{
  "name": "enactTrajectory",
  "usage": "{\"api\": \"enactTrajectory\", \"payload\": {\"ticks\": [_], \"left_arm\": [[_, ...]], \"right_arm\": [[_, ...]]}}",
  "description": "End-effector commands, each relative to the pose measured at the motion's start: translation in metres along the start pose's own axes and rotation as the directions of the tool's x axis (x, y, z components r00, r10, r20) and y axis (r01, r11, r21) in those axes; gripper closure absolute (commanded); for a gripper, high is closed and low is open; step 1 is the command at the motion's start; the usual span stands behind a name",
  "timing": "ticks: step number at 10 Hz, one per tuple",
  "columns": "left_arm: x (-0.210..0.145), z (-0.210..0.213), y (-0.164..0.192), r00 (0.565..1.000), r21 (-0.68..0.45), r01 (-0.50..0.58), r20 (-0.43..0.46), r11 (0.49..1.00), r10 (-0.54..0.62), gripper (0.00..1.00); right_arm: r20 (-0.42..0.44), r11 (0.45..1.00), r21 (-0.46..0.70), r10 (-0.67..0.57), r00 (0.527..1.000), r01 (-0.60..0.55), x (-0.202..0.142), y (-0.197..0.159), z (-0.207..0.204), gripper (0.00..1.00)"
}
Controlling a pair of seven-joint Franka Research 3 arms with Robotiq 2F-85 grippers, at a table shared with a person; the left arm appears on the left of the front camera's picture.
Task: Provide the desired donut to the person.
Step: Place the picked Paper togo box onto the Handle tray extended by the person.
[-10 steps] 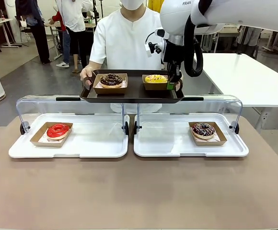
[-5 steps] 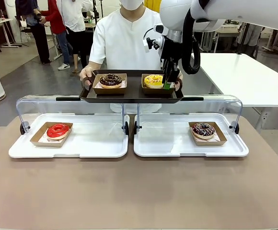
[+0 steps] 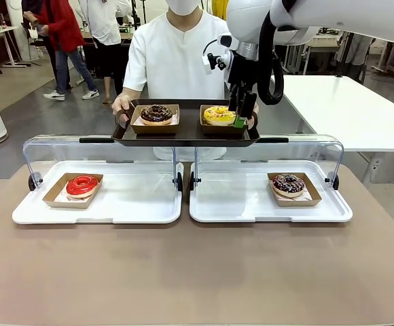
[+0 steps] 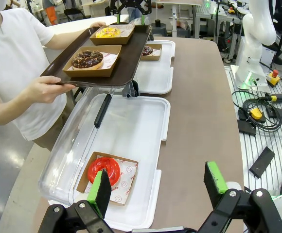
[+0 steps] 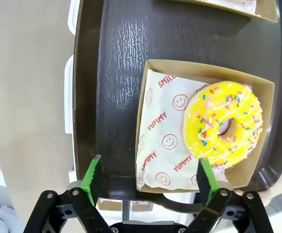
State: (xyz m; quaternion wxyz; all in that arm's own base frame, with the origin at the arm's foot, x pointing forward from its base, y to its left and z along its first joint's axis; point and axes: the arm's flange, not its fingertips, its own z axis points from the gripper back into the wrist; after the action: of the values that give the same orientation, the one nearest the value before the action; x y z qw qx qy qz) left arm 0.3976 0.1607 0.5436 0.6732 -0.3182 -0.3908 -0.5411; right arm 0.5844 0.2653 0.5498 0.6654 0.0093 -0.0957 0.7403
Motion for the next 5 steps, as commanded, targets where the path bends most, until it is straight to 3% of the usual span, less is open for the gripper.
{"api": "enactTrajectory", "payload": {"ticks": [1, 3, 5], "left_arm": [[0.0, 0.001, -0.002, 1.0, -0.003, 0.001, -0.013, 1.0, -0.001, 0.0], [0.0, 0.001, -0.002, 1.0, -0.003, 0.001, -0.013, 1.0, -0.001, 0.0], [0.0, 0.001, -0.002, 1.0, -0.003, 0.001, -0.013, 1.0, -0.001, 0.0]], "right_arm": [[0.033, 1.0, 0.017, 0.021, 0.999, -0.022, -0.004, -0.002, 0.0, 0.0], [0.022, 1.0, 0.021, 0.021, 1.0, -0.022, -0.003, 0.0, 0.001, 0.0], [-0.068, 0.999, 0.049, 0.004, 0.998, -0.001, 0.004, 0.034, 0.018, 0.0]]}}
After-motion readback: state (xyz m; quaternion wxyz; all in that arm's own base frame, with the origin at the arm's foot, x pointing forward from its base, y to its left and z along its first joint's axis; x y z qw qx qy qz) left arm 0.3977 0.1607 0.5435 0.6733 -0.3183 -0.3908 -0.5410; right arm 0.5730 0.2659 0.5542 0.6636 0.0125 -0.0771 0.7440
